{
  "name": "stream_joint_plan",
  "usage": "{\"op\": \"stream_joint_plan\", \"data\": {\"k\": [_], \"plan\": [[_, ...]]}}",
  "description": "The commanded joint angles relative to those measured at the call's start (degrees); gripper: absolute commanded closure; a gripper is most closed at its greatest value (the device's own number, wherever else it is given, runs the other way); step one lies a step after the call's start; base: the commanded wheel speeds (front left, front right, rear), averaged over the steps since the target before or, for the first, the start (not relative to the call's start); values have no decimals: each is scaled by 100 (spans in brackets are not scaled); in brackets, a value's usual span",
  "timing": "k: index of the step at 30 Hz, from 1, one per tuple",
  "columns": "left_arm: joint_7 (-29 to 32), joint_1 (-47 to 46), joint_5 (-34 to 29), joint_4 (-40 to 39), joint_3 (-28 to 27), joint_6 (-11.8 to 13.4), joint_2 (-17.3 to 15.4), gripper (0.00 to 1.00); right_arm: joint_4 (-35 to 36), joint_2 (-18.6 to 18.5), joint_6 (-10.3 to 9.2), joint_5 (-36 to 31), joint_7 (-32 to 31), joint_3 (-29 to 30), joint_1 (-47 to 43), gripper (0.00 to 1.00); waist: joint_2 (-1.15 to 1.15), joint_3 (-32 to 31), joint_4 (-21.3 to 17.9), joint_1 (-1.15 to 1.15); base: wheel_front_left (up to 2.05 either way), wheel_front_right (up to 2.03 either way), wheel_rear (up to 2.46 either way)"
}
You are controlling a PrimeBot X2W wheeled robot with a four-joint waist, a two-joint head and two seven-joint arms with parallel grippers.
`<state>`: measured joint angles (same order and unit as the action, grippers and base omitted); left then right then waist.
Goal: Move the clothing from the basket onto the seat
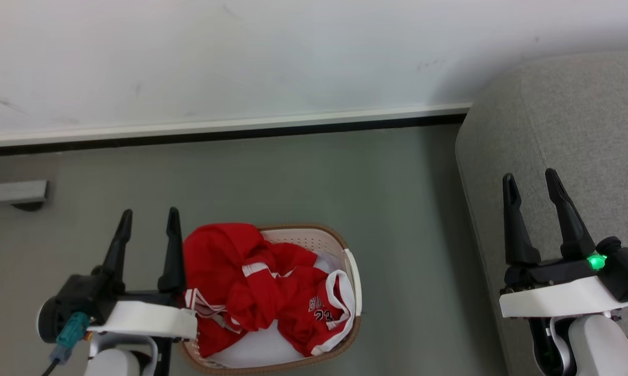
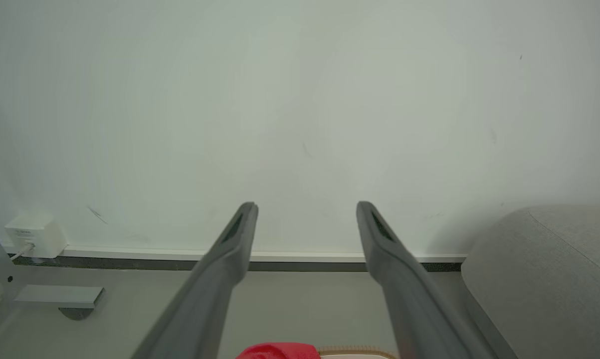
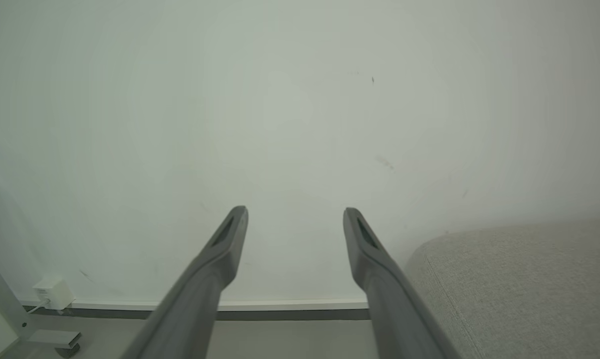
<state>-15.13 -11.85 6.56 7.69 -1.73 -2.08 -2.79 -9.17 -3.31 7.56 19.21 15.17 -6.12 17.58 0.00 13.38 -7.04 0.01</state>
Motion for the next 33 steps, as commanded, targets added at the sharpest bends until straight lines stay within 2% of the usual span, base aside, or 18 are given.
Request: {"op": "stream_joint_plan", "data": {"k": [1, 11, 17, 23, 33], "plan": [[-4, -109, -12, 51, -16, -33, -20, 0, 48, -19, -14, -15, -3, -2, 101, 0, 0, 240, -95, -1, 0, 0, 0], [-4, -702, -138, 712, -23, -269, -21, 0, 241, -39, -14, -27, -3, 43, 479, 0, 0, 904, -344, -1, 0, 0, 0], [-4, -1095, -166, 1365, 93, -393, -47, 0, 375, -7, -14, -20, -3, 132, 624, 0, 0, 1316, -447, -1, 0, 0, 0], [-3, -1663, -176, 2443, 399, -492, -159, 0, 522, 21, -14, -46, -3, 220, 775, 0, 0, 1758, -486, -1, 0, 0, 0], [43, -2755, 179, 4620, 863, -539, -319, 0, 711, 42, -14, 143, -3, 247, 1081, 0, 0, 2374, -706, -1, 0, 0, 0]]}}
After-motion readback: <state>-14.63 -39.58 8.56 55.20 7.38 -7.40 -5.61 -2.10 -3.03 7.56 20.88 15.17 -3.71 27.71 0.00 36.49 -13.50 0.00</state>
